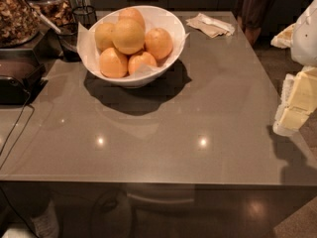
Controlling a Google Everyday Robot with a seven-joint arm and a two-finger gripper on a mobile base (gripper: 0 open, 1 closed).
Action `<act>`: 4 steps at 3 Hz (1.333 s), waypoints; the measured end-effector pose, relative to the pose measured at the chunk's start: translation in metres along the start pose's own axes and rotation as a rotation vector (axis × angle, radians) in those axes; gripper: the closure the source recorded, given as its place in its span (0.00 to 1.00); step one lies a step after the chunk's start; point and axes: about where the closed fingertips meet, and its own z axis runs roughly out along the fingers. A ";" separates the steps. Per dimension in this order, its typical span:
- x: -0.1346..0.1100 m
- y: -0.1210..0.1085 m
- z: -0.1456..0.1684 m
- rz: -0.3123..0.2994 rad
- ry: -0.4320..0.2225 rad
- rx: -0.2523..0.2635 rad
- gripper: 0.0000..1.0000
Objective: Pick orange from white bowl
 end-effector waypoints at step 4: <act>-0.040 -0.050 0.025 0.302 -0.065 -0.052 0.00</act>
Offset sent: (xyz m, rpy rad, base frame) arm 0.0451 0.0133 -0.0016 0.2819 0.0508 -0.2656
